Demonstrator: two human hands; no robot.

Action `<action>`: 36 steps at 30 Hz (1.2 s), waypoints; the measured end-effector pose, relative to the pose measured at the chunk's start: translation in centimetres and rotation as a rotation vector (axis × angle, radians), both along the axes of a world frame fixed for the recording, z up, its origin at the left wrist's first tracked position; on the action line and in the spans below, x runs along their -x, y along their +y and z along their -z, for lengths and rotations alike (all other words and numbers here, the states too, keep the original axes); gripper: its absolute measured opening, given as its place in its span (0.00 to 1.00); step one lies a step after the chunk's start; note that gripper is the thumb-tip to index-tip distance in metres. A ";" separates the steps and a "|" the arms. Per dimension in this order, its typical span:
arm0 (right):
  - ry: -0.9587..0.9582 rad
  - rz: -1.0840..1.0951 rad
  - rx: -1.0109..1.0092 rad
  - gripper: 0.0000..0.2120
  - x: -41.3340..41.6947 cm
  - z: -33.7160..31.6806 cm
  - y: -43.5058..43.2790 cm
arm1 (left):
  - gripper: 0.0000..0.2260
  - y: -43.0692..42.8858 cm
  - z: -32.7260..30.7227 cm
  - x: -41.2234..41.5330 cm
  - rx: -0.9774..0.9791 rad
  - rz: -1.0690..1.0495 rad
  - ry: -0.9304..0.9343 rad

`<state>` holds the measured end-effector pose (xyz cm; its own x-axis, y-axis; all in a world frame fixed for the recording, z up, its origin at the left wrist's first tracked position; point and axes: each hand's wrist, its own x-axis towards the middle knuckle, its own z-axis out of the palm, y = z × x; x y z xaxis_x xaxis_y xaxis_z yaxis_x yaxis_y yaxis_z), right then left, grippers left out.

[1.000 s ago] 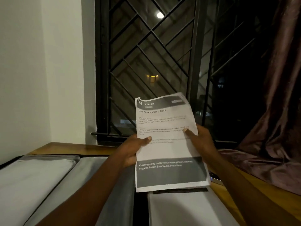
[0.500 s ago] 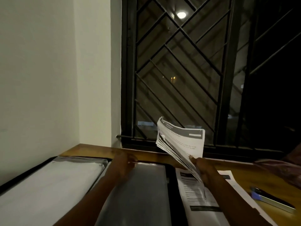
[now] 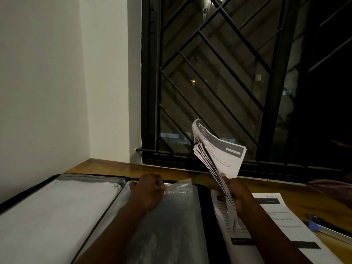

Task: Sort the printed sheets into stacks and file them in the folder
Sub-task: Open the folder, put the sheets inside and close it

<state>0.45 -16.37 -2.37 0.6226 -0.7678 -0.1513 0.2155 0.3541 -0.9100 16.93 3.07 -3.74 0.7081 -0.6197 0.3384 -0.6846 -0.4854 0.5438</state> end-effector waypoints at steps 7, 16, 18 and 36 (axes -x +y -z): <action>-0.056 -0.023 -0.048 0.16 -0.1 0.5 0.3 | 0.08 0.9 -0.2 0.8 0.178 0.129 -0.027; -0.169 -0.026 -0.060 0.09 -1.2 -1.4 0.5 | 0.10 0.6 -0.4 1.0 -0.037 0.147 -0.039; -0.130 0.021 -0.014 0.12 -2.2 -2.1 0.3 | 0.08 0.4 -0.3 1.1 -0.049 0.131 -0.088; -0.260 0.423 0.314 0.17 -12.7 -9.2 3.1 | 0.08 -0.1 0.2 1.2 0.012 0.080 -0.110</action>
<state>13.11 -13.23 6.78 0.2382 -0.9410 0.2405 0.5093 -0.0899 -0.8559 15.74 3.01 -3.90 0.6148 -0.6681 0.4191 -0.7767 -0.4205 0.4690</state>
